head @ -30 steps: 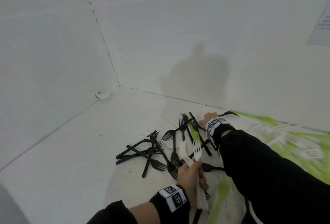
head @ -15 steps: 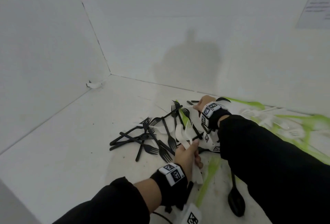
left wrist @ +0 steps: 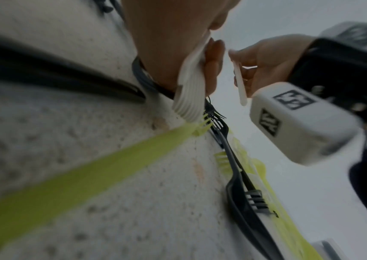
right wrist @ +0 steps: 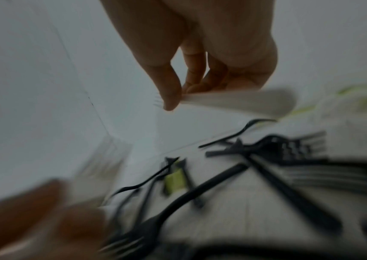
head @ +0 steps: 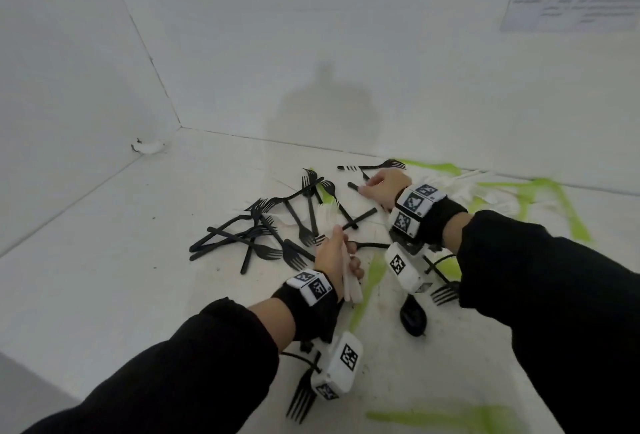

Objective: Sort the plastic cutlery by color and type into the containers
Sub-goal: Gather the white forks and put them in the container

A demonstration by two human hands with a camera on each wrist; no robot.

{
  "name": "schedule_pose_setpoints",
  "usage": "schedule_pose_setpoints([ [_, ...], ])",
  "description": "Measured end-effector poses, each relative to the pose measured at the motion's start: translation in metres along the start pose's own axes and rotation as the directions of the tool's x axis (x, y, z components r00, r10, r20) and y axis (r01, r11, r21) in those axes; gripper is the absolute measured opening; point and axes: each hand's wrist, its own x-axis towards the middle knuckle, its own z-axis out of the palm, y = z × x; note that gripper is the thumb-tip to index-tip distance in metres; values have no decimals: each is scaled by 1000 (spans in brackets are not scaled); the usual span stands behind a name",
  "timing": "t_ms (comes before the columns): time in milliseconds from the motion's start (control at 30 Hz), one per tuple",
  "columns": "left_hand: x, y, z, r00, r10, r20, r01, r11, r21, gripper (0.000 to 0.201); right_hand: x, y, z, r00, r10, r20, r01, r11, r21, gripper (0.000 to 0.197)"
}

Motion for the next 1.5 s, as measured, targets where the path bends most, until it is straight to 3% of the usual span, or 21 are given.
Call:
schedule_pose_setpoints([
  [100,-3,-3,3,999,35,2,-35,999,39,32,-41,5,10,986,10,168,-45,978,206,17],
  [167,-3,-7,8,999,52,13,-53,995,84,44,-60,10,16,983,15,185,-61,968,245,20],
  [233,-2,-14,14,998,51,29,-53,994,99,51,-74,16,20,991,-6,137,-22,980,196,23],
  [500,-23,-32,40,979,-64,192,45,994,98,37,-107,44,7,998,-25,-61,26,1000,17,26],
  [733,-34,-50,67,992,-22,127,10,995,97,34,-119,67,-15,992,25,-122,-14,996,87,22],
  [833,-41,-53,75,983,-76,166,57,991,118,33,-123,78,-23,992,46,-115,-29,989,145,23],
  [1133,-55,-70,100,937,-171,304,173,985,21,64,-133,105,-39,996,79,-33,-66,955,288,23],
  [1500,-48,-87,120,946,-234,223,244,969,-22,73,-142,124,-36,957,125,-262,-5,911,413,14],
])
